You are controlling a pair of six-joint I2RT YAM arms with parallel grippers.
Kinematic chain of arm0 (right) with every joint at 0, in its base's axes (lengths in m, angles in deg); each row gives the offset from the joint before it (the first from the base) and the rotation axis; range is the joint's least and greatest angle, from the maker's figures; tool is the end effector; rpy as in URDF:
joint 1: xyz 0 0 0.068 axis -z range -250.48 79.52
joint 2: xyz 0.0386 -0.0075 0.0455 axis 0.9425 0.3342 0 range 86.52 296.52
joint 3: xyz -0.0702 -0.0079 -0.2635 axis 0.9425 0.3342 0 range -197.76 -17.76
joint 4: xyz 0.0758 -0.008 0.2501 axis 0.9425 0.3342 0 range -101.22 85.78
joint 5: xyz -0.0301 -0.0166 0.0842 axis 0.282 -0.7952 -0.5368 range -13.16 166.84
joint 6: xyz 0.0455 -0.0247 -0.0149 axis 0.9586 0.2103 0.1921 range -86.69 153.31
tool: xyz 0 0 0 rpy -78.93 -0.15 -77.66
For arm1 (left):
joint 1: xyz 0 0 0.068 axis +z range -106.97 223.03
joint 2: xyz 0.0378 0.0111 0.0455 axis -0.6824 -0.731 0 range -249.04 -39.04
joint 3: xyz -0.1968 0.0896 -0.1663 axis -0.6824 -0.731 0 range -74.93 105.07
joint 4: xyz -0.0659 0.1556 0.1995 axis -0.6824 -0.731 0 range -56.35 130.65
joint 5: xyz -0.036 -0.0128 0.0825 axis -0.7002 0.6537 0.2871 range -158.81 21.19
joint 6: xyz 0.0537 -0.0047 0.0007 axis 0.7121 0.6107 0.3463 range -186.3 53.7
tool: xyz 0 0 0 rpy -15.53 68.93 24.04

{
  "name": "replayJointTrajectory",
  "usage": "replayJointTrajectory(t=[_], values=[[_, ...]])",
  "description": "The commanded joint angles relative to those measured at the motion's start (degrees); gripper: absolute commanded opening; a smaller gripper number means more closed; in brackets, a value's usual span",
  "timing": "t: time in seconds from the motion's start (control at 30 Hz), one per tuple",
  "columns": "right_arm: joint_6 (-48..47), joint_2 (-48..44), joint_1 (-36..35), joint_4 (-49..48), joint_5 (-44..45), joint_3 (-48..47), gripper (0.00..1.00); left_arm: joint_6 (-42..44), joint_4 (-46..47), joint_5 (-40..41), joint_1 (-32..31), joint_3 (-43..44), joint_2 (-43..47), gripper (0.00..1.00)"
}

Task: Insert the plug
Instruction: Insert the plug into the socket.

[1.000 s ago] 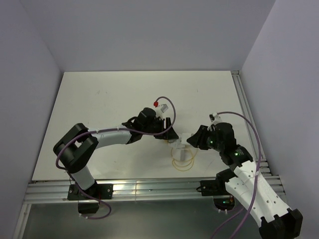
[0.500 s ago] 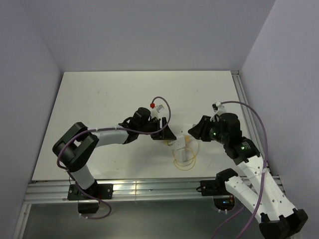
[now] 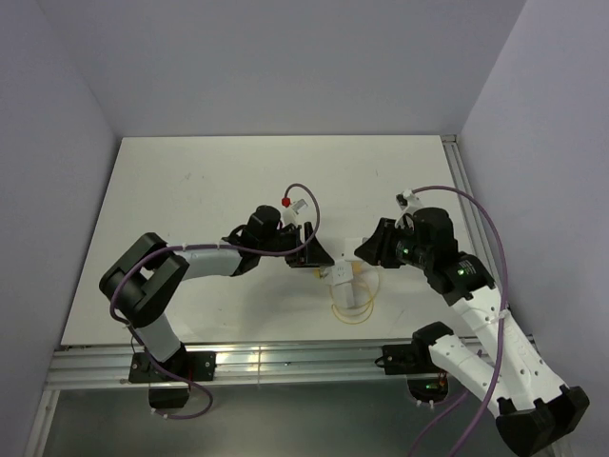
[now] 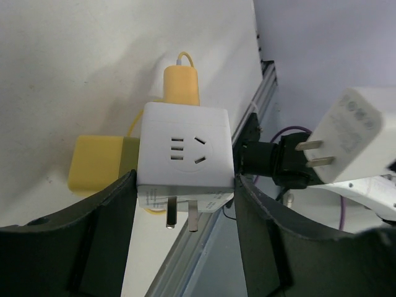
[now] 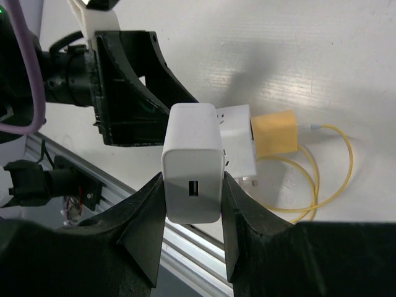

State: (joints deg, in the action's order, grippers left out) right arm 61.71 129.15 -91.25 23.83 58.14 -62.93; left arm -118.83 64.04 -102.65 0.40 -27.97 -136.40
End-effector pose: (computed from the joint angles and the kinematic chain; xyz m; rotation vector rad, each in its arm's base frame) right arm 0.1444 0.0669 0.3052 -0.0525 2.2258 0.8381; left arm 0.2430 -0.2507 0.1778 0.2322 2.3675 -1.5376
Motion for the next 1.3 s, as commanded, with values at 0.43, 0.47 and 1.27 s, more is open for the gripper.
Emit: replayJointTrajectory(t=[0.43,0.47,1.27], values=[[-3.62,7.37,-7.17,7.22,4.99,-11.25,0.00,-18.20,41.00,-15.01,4.05,-5.91,-7.48,0.00],[-3.62,7.90,-7.26,8.10,5.51,-11.95,0.00,-19.70,42.68,-15.20,4.22,-6.18,-9.41,0.00],[-5.29,21.44,-11.04,18.13,6.14,-24.53,0.00,-38.87,62.47,-15.73,7.47,-9.43,-18.12,0.00]])
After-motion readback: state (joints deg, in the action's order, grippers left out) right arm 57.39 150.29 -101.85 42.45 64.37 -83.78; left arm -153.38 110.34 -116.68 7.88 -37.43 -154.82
